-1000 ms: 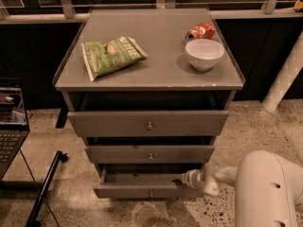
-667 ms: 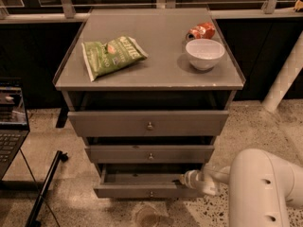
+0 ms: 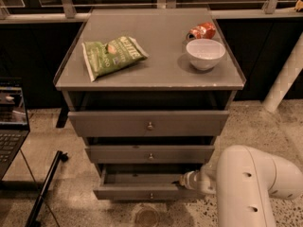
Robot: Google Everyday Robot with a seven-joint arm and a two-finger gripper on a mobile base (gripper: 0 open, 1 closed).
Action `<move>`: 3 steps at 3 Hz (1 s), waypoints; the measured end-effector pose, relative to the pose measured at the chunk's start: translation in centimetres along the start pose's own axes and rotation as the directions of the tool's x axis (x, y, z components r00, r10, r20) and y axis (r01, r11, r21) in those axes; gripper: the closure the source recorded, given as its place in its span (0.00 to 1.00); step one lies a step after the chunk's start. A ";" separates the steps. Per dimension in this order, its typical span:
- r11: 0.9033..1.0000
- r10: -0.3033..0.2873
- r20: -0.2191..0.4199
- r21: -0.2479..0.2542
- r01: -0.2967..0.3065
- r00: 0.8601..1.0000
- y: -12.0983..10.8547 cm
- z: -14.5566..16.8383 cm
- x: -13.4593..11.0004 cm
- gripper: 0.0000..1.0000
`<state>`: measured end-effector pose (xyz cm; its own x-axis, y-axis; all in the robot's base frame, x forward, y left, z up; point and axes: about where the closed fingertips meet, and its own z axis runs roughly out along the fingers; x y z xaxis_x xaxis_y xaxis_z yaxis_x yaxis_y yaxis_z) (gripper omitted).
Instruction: Open bottom drawer
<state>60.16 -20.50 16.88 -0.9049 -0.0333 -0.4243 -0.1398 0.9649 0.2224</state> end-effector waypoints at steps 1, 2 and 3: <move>1.000 0.007 -0.044 0.003 -0.007 0.999 -0.4 0.3 1.7 1.00; 0.999 0.034 -0.091 -0.011 -0.035 0.995 0.4 0.5 3.7 1.00; 0.999 0.034 -0.091 -0.011 -0.035 0.995 0.4 0.5 3.7 1.00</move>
Offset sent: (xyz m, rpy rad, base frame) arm -0.1760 -0.0475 -0.0697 0.1238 0.4406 0.0102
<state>56.92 -20.09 14.98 -0.9419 -0.0238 -0.3350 -0.1122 0.9625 0.2470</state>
